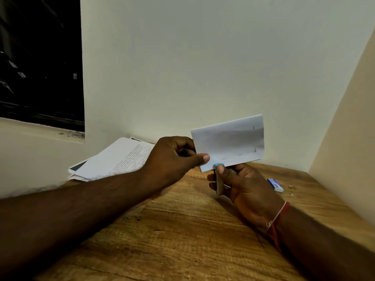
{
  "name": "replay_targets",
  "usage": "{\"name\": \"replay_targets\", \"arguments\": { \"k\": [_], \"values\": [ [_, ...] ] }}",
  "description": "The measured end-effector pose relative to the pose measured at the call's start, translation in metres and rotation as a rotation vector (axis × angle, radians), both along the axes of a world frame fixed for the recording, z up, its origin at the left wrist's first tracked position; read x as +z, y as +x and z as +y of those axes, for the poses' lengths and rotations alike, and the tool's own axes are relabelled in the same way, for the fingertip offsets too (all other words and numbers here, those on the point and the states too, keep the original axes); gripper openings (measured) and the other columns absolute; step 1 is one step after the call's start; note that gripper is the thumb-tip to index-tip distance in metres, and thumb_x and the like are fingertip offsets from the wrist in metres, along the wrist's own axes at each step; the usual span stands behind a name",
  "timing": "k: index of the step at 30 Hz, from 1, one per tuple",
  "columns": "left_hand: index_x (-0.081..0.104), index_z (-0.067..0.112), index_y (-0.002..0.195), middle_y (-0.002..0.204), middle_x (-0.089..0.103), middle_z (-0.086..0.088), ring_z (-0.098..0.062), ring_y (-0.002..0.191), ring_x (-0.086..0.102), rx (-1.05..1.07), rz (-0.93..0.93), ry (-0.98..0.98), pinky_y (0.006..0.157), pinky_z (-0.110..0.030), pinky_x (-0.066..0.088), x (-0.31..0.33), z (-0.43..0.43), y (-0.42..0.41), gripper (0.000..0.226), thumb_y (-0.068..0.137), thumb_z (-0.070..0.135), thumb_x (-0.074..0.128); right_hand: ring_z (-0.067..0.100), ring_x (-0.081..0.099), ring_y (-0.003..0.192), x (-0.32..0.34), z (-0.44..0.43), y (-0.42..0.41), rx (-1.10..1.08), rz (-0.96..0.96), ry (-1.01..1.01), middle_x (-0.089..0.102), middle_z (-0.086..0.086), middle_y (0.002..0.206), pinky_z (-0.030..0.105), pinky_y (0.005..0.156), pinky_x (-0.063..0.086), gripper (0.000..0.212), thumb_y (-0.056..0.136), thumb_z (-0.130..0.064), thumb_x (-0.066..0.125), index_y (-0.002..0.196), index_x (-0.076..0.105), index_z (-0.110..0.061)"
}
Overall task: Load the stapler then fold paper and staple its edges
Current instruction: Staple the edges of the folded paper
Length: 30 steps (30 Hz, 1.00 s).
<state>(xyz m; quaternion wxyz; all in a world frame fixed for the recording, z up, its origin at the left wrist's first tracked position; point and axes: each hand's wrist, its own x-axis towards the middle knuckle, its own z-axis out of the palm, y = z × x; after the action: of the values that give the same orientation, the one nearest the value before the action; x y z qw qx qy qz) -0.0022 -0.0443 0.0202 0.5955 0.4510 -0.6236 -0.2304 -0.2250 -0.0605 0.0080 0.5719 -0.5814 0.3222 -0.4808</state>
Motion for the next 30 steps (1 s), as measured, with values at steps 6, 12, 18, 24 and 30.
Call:
{"name": "replay_targets", "arguments": {
  "k": [6,12,18,24,30],
  "values": [
    [0.087,0.02,0.099,0.085,0.085,0.0,-0.02,0.081,0.082,-0.01,-0.024,-0.01,0.076,-0.026,0.064,0.0,0.005,-0.007,0.017,0.087,0.026,0.097,0.021,0.081,0.102,0.001,0.009,0.001,-0.07,0.163,-0.137,0.085,0.01,0.106,0.028,0.081,0.062,0.057,0.071,-0.046,0.083,0.115,0.081,-0.011],
    [0.087,0.014,0.098,0.084,0.086,-0.001,-0.008,0.076,0.081,-0.057,0.042,0.029,0.075,-0.022,0.063,-0.002,0.006,-0.008,0.016,0.087,0.019,0.097,0.02,0.081,0.102,0.002,0.013,0.001,-0.11,0.256,-0.185,0.086,0.004,0.105,0.045,0.094,0.063,0.06,0.068,-0.059,0.081,0.112,0.083,-0.018],
    [0.086,0.015,0.099,0.087,0.087,0.0,-0.012,0.082,0.084,-0.054,0.05,0.039,0.08,-0.025,0.066,-0.003,0.008,-0.009,0.016,0.087,0.019,0.097,0.018,0.081,0.101,0.002,0.016,0.003,-0.118,0.271,-0.18,0.086,0.002,0.104,0.047,0.097,0.062,0.061,0.069,-0.057,0.08,0.116,0.081,-0.018],
    [0.086,0.017,0.095,0.082,0.086,0.002,-0.007,0.077,0.081,-0.049,0.059,0.042,0.075,-0.021,0.061,-0.006,0.006,-0.011,0.013,0.087,0.02,0.096,0.02,0.081,0.099,0.001,0.016,0.004,-0.12,0.242,-0.166,0.086,0.006,0.103,0.048,0.093,0.062,0.062,0.069,-0.054,0.082,0.117,0.082,-0.014],
    [0.086,0.012,0.094,0.082,0.086,-0.005,-0.01,0.075,0.081,-0.038,0.09,0.04,0.073,-0.019,0.062,-0.009,0.006,-0.012,0.014,0.086,0.016,0.097,0.018,0.08,0.094,-0.002,0.013,0.005,-0.092,0.189,-0.12,0.084,0.011,0.106,0.034,0.081,0.06,0.06,0.07,-0.045,0.086,0.12,0.08,-0.012]
  ]
}}
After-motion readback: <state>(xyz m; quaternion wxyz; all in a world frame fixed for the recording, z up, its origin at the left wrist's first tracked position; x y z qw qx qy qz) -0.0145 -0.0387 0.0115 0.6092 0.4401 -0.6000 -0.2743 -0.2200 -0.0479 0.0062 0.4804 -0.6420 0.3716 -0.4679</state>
